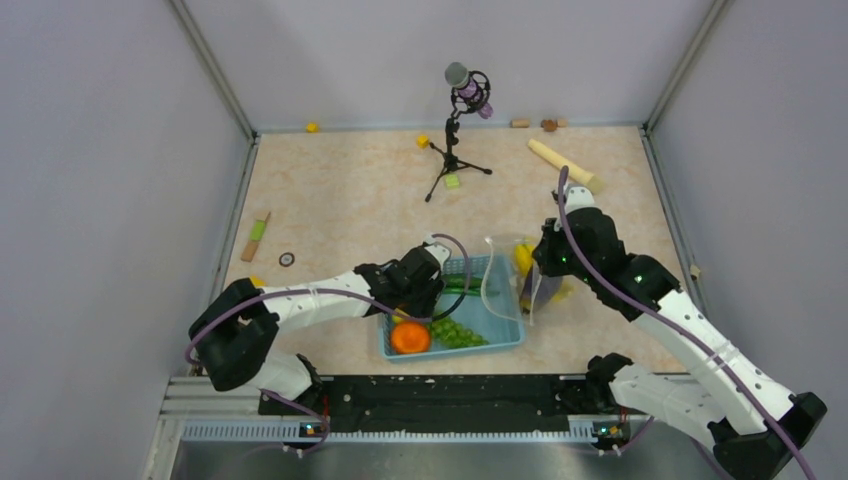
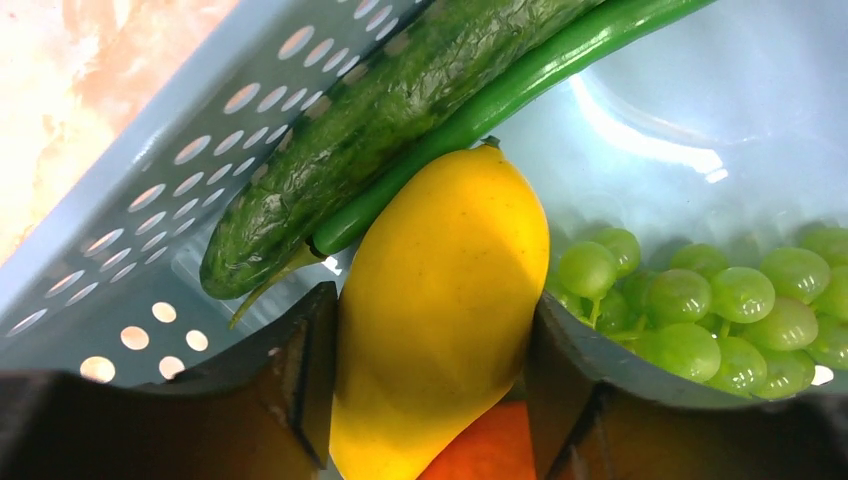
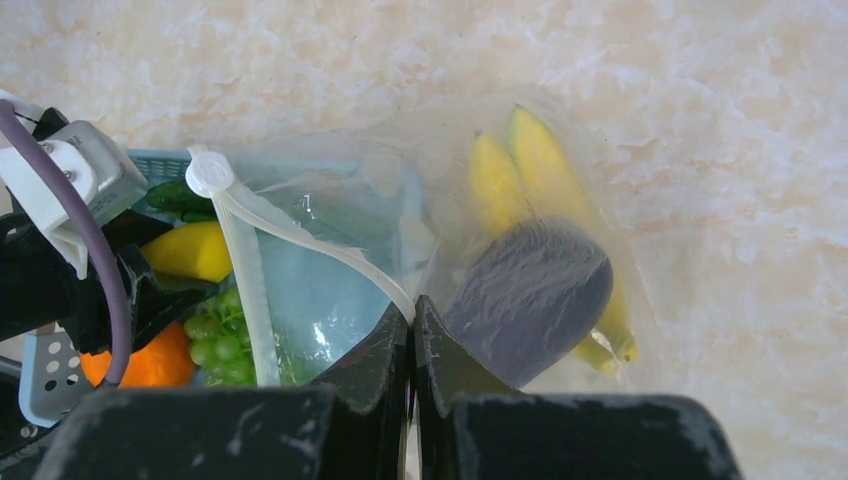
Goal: Place the food in the zip-top bag and seal the zipper
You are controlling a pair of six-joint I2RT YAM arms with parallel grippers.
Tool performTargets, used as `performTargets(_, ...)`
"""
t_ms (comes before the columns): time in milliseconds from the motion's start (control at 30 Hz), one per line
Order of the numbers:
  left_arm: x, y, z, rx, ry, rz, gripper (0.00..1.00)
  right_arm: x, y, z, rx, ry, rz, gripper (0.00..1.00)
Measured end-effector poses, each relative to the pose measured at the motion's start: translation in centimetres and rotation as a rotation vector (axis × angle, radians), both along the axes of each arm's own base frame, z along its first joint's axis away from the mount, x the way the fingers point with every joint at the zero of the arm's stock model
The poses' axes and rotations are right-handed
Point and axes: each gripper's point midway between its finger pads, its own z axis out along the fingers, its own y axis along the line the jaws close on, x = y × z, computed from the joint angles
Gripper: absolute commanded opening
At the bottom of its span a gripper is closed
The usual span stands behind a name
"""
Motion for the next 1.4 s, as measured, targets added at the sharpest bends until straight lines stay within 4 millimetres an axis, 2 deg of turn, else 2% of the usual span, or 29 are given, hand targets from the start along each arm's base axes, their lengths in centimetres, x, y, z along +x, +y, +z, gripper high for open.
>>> performTargets(167, 0.1, 0.0, 0.4, -0.009, -0.009, 0.005, 0.39, 0.0, 0.0, 0.0, 0.001, -0.001, -0.001, 0.0)
performTargets(267, 0.3, -0.1, 1.6, -0.036, -0.034, 0.018, 0.36, 0.0, 0.0, 0.1, 0.002, -0.002, -0.001, 0.0)
performTargets(400, 0.8, -0.1, 4.9, -0.123, -0.108, 0.058, 0.33, -0.1, -0.1, 0.4, 0.013, -0.013, -0.004, 0.0)
performTargets(467, 1.0, 0.1, 7.1, -0.183, -0.154, 0.085, 0.26, -0.2, -0.2, 0.7, 0.02, -0.022, -0.008, 0.0)
performTargets(600, 1.4, -0.3, 11.2, -0.332, -0.24, 0.116, 0.21, -0.4, -0.8, 0.8, 0.026, -0.041, -0.035, 0.0)
performTargets(800, 0.8, -4.7, 16.7, -0.628, -0.297, -0.023, 0.21, -0.6, -1.6, 1.8, 0.048, -0.086, -0.064, 0.0)
performTargets(1000, -1.4, -10.3, 21.0, -0.833, -0.267, -0.315, 0.22, -0.9, -2.0, 2.5, 0.073, -0.121, -0.079, 0.0)
performTargets(1200, -2.7, -14.3, 23.1, -0.929, -0.228, -0.518, 0.22, -0.7, -2.1, 2.6, 0.075, -0.125, -0.094, 0.0)
performTargets(1400, -3.7, -16.3, 23.9, -0.988, -0.233, -0.625, 0.24, -0.6, -2.3, 2.2, 0.072, -0.123, -0.108, 0.0)
